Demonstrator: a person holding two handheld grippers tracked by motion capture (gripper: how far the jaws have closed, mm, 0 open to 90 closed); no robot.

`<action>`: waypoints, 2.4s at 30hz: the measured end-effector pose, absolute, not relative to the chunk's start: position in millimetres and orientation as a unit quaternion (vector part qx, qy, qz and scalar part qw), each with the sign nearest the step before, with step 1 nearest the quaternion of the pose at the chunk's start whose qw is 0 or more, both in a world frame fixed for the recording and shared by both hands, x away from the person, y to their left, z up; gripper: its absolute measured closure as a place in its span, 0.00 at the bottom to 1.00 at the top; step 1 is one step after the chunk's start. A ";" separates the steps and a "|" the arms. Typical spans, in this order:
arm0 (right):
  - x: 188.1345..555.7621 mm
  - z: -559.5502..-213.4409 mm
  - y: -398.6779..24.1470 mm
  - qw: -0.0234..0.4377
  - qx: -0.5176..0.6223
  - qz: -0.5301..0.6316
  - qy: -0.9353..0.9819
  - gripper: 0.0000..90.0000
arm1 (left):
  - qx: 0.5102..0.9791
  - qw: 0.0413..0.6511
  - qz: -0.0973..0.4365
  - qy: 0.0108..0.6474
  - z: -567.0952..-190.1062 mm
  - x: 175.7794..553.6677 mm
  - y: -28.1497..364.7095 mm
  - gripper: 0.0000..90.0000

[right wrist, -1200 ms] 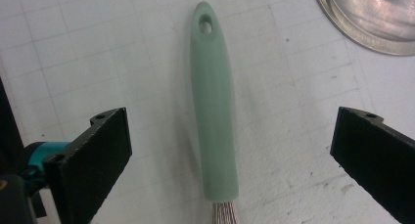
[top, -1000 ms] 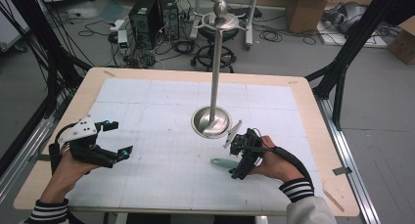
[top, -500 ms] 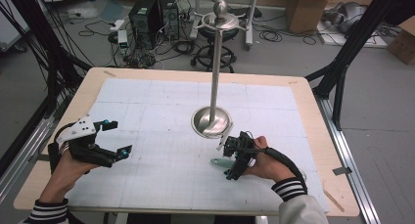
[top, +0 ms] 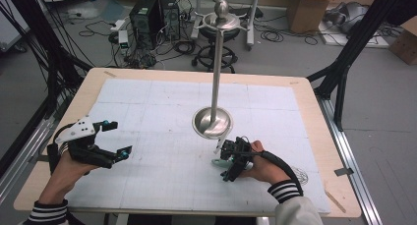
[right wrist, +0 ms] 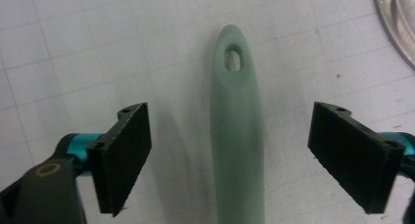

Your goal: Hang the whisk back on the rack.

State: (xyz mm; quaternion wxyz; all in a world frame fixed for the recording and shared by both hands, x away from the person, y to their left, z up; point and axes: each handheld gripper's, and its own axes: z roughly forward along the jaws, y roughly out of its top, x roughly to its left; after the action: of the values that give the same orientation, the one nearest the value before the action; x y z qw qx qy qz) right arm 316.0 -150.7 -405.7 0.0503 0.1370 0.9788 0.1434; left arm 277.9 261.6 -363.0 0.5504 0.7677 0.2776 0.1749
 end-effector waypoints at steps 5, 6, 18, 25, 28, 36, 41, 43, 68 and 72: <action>317.5 -407.6 -151.2 0.051 0.142 0.139 0.979 0.30 | 0.768 0.550 0.175 0.278 -363.1 277.9 261.3 0.02; 317.9 -407.9 -151.6 0.047 0.141 0.138 0.979 0.33 | 0.768 0.550 0.175 0.277 -363.1 278.0 261.3 0.02; 319.5 -410.0 -152.4 0.049 0.151 0.134 0.978 0.55 | 0.768 0.550 0.175 0.277 -363.2 277.8 260.4 0.02; 319.3 -408.2 -151.6 0.043 0.142 0.131 0.980 0.72 | 0.768 0.550 0.175 0.277 -363.0 277.7 260.4 0.02; 319.0 -408.2 -151.4 0.048 0.137 0.131 0.981 0.73 | 0.768 0.551 0.176 0.277 -362.9 277.8 260.8 0.02; 319.9 -404.8 -151.8 0.050 0.133 0.129 0.981 0.73 | 0.768 0.551 0.176 0.277 -362.6 277.7 261.5 0.02; 319.5 -397.1 -155.5 0.052 0.133 0.142 0.980 0.73 | 0.767 0.551 0.175 0.277 -362.7 277.7 261.3 0.02; 319.5 -392.2 -157.5 0.056 0.134 0.145 0.979 0.73 | 0.767 0.552 0.175 0.276 -362.7 277.8 261.1 0.02; 317.3 -345.4 -187.0 0.055 0.140 0.228 0.962 0.74 | 0.768 0.550 0.176 0.277 -362.8 277.8 261.3 0.02; 317.6 -338.2 -193.6 0.057 0.142 0.243 0.958 0.74 | 0.767 0.551 0.176 0.278 -362.7 277.8 261.7 0.02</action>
State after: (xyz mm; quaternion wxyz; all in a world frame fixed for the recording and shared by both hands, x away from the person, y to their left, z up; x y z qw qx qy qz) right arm 317.6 -193.6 -338.2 0.0570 0.1424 0.9578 0.2429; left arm 277.8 261.7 -362.7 0.5505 0.7673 0.2778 0.1758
